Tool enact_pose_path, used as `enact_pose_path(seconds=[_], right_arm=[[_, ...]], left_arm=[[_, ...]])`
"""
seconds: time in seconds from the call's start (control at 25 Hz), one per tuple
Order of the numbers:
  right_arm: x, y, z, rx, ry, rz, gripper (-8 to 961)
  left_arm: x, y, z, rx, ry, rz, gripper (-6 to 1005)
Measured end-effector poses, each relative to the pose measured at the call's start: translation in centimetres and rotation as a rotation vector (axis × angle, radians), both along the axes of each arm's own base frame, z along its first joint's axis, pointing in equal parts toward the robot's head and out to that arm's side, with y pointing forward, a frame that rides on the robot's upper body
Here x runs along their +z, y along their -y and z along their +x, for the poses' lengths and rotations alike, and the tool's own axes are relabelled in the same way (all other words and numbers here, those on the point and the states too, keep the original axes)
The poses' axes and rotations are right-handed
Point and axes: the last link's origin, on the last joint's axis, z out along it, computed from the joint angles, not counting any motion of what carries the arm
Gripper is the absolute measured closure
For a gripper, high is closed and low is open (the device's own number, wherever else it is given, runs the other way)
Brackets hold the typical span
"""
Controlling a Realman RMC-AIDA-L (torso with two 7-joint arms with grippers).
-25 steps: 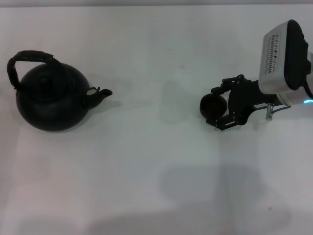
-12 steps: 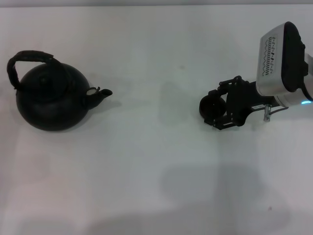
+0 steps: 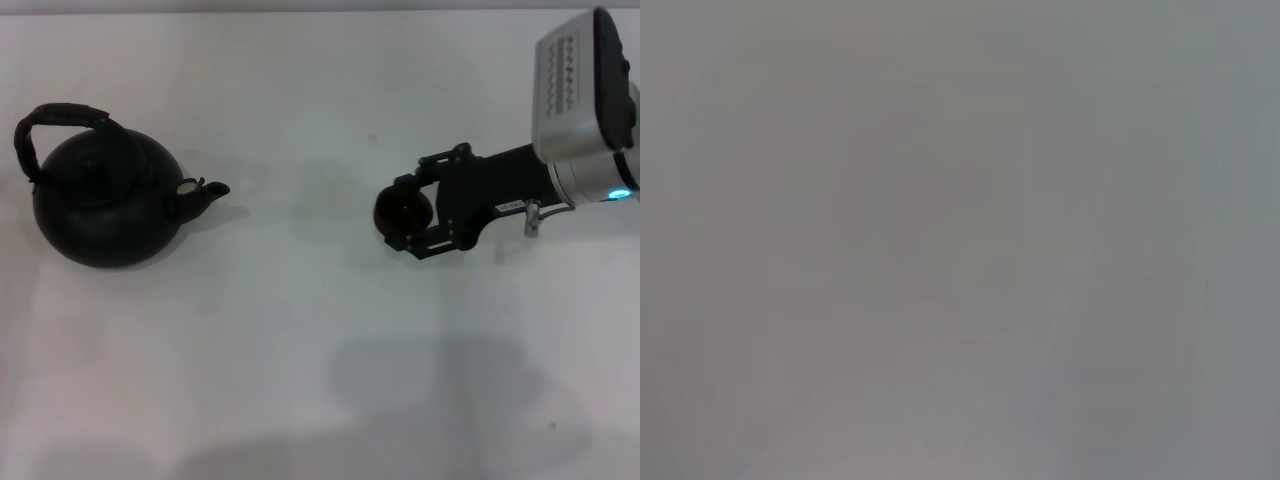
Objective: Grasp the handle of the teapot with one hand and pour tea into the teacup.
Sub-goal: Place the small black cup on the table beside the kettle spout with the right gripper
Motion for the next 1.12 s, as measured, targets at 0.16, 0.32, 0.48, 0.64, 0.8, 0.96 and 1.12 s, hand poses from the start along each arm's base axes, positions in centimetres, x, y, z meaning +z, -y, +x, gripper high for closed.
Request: enact_pose_path(seconds=[0.16, 0.32, 0.48, 0.64, 0.8, 0.96, 1.12], right_arm=[[-0.6, 0.1, -2.1, 0.022, -0.021, -0.04, 207], [-1.9, 0.0, -4.2, 0.076, -0.025, -0.07, 203], [-3.2, -0.2, -5.4, 0.131, 0.001, -0.07, 199], [-4.4, -0.1, -5.7, 0.169, 0.033, -0.061, 195], [-5.4, 0.0, -5.4, 0.191, 0.068, -0.06, 191], [-6.2, -0.2, -5.0, 0.201, 0.101, -0.046, 187], [-6.5, -0.4, -5.0, 0.205, 0.105, -0.018, 183]], left_arm=[[0.0, -0.2, 0.1, -0.005, -0.001, 0.0, 286], [0.1, -0.4, 0.2, -0.01, -0.002, 0.0, 286], [0.1, -0.5, 0.2, -0.011, -0.001, 0.0, 287], [0.0, -0.5, 0.3, -0.012, 0.0, -0.001, 287], [-0.1, -0.5, 0.3, -0.012, 0.003, -0.003, 287], [-0.2, -0.5, 0.3, -0.012, 0.004, -0.003, 287], [-0.2, -0.5, 0.3, -0.012, 0.005, -0.004, 286]])
